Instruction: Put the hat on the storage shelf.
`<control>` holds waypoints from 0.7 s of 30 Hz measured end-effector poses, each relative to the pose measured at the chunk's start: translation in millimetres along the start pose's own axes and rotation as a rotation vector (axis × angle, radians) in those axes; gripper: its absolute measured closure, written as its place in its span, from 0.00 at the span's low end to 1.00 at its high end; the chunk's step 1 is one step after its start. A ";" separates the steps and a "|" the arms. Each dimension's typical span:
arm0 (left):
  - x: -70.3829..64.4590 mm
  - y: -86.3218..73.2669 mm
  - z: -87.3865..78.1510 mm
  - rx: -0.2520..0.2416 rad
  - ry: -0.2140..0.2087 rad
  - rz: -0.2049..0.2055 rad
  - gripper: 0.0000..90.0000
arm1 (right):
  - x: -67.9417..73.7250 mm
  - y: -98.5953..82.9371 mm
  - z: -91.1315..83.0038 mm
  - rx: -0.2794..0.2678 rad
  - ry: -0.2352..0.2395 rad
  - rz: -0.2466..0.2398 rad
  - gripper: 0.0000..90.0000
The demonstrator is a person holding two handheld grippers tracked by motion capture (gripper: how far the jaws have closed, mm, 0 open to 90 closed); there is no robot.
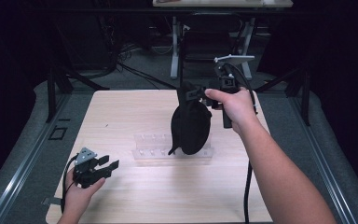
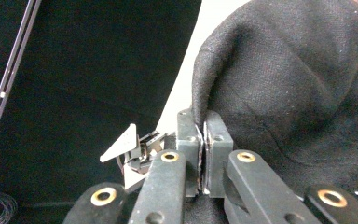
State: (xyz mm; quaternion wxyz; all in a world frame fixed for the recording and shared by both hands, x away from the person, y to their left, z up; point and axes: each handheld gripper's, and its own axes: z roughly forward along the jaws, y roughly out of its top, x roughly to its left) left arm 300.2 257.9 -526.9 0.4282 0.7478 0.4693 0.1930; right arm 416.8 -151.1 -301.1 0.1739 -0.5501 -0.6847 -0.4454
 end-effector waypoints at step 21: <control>-52.4 43.2 20.3 -0.023 -0.109 0.128 0.59 | 13.0 1.7 21.1 0.004 0.035 -0.012 0.96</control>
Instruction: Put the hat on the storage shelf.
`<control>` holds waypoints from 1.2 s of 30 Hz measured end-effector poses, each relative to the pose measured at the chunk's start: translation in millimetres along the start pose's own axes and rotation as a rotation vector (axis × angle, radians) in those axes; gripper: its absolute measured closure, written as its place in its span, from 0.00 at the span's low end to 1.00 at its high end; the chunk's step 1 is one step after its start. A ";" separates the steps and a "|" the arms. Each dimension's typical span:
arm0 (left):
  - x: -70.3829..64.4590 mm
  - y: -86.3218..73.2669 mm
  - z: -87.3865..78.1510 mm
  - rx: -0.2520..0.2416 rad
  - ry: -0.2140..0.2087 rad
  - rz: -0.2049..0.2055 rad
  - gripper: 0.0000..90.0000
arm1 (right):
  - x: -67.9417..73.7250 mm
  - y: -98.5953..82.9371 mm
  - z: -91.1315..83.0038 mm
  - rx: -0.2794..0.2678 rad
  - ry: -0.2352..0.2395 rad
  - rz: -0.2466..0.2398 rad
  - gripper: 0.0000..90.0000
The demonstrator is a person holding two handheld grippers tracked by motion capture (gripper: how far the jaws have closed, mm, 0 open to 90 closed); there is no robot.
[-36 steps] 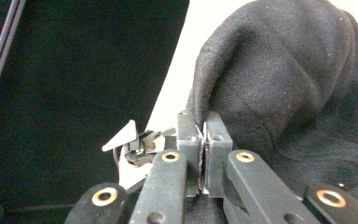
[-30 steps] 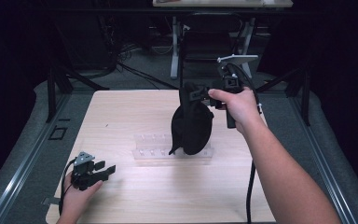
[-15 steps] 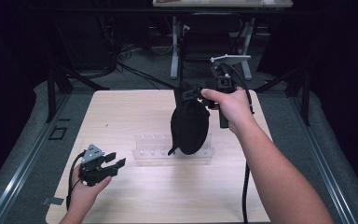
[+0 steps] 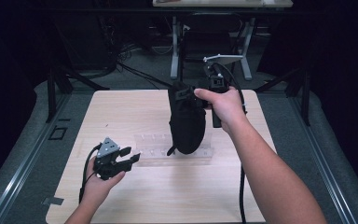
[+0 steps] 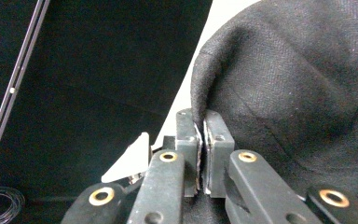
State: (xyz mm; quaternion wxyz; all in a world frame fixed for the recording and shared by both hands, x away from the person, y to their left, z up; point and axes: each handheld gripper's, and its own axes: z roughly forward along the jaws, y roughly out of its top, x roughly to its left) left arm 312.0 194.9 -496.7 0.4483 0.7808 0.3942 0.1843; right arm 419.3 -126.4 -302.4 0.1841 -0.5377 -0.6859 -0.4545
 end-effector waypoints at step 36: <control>-69.3 35.0 47.7 0.010 -0.116 0.190 0.86 | 0.5 -0.1 5.4 -0.012 0.018 -0.006 0.96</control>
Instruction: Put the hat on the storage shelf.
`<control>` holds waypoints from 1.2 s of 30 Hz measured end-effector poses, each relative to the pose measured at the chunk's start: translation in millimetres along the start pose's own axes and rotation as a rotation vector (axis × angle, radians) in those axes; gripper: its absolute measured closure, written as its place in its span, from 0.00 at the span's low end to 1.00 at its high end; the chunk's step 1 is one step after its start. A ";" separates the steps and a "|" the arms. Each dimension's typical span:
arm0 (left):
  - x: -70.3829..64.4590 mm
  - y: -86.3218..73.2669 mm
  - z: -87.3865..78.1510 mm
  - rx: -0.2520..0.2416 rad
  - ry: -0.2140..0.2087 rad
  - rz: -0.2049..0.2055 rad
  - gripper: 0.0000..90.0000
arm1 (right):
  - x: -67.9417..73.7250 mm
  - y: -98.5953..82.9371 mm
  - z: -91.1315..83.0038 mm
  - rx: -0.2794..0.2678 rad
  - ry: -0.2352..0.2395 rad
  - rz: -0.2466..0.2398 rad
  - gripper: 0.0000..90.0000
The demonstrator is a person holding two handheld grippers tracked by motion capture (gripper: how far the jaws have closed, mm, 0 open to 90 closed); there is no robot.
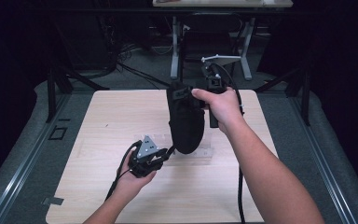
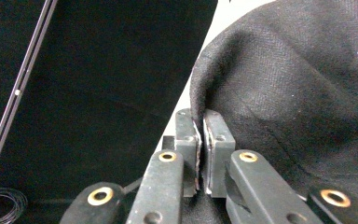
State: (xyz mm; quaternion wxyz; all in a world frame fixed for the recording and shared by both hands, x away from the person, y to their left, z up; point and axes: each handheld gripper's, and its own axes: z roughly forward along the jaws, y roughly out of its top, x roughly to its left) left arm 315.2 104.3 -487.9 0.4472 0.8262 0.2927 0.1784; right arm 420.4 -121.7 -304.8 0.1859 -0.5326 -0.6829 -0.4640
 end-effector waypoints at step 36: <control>5.9 -25.8 -0.7 0.069 0.069 0.068 0.95 | 0.5 -1.4 -20.0 -0.057 0.032 -0.011 0.87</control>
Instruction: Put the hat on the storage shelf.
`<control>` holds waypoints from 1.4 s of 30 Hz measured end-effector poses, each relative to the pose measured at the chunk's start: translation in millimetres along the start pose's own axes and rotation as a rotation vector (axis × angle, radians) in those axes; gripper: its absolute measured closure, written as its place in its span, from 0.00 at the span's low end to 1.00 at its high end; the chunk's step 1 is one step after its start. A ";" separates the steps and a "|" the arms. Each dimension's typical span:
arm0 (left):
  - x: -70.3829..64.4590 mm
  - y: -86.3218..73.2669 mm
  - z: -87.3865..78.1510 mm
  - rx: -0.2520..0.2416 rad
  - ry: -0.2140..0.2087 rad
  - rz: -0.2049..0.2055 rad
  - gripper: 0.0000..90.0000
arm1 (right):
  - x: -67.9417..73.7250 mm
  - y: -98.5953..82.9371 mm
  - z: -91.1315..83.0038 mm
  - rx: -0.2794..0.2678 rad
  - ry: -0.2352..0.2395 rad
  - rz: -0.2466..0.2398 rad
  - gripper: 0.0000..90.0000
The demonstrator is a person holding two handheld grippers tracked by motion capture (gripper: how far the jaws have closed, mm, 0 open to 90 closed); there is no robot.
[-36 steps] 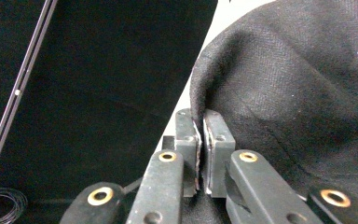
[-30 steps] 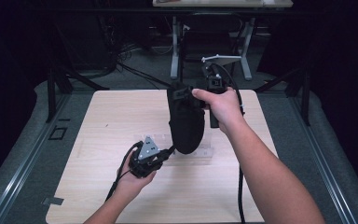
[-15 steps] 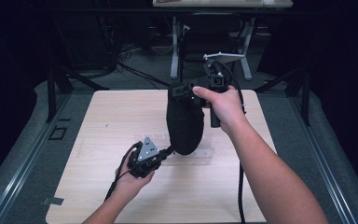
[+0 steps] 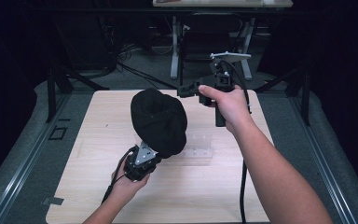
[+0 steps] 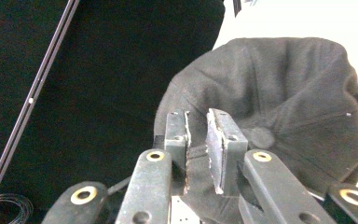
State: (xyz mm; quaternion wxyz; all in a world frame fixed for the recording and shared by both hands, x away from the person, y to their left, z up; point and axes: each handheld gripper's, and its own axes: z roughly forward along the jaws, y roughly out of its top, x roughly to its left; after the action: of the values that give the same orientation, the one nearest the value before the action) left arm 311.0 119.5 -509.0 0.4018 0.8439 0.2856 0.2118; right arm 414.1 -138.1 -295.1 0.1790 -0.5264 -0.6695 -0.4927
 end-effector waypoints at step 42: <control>23.7 -42.6 -22.1 0.017 0.032 -0.153 0.57 | -15.0 -17.7 -33.4 -0.079 -0.336 -0.218 0.65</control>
State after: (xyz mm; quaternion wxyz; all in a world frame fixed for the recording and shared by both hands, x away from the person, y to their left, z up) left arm 302.5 169.2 -527.1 0.4052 0.8193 0.3577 0.1916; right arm 394.9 -173.6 -299.7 -0.0106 -0.5321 -0.7231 -0.4403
